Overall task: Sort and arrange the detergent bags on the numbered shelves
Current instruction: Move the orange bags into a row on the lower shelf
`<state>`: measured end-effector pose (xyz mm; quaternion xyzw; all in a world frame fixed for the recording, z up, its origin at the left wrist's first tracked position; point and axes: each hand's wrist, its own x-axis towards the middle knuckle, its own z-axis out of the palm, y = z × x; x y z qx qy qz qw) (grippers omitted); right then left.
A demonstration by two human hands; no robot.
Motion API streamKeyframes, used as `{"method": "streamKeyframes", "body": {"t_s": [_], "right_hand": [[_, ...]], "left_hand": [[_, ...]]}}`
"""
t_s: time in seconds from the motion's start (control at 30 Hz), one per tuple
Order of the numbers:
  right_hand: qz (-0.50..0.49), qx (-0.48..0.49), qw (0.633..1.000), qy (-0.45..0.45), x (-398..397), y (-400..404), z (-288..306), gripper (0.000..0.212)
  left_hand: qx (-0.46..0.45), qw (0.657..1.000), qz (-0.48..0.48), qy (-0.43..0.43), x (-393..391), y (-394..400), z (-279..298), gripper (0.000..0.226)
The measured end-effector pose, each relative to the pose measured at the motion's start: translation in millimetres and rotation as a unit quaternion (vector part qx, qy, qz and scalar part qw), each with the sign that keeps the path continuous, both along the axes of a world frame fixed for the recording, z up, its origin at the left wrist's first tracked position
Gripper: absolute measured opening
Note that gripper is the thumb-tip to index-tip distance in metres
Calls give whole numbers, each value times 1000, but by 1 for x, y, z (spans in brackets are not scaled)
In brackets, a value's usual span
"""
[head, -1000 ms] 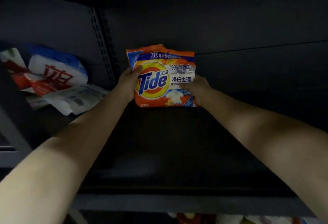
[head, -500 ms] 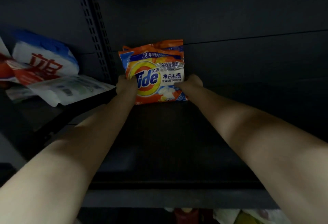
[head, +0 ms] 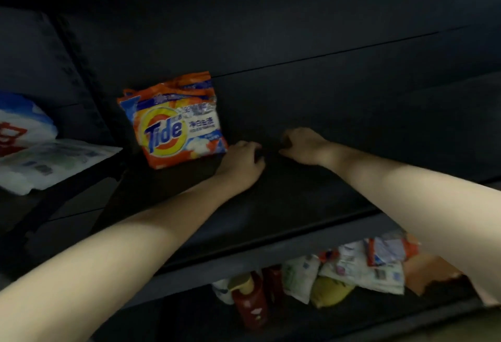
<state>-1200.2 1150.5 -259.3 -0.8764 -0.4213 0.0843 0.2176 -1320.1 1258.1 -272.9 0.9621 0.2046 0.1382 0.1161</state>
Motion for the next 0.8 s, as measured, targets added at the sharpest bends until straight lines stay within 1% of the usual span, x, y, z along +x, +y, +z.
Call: {"method": "streamKeyframes", "body": {"t_s": [0.13,0.23,0.27,0.33,0.43,0.53,0.6,0.7,0.8], "right_hand": [[-42,-52,997,-45,35,-74,-4,33],[-108,-63,990,-62,62,-134,-2,47],[-131,-63,987,-62,68,-156,-1,48],[-154,-73,984,-50,76,-200,6,43],[-184,-86,979,-27,75,-267,25,38],[-235,-94,967,-9,63,-327,56,38],[-271,-114,956,0,48,-368,89,40],[-318,-139,938,18,20,-427,144,40],[-360,-166,918,20,-11,-474,213,39]], "left_hand": [[30,993,-111,28,59,-66,-5,43],[75,980,-179,43,97,-115,4,42],[90,975,-197,49,110,-132,9,41],[105,966,-226,65,129,-168,20,39],[104,954,-268,86,144,-227,39,38],[68,949,-286,115,146,-279,66,38],[70,936,-323,119,142,-314,93,38],[59,917,-374,123,128,-365,145,38],[65,898,-421,113,112,-407,213,37]]}}
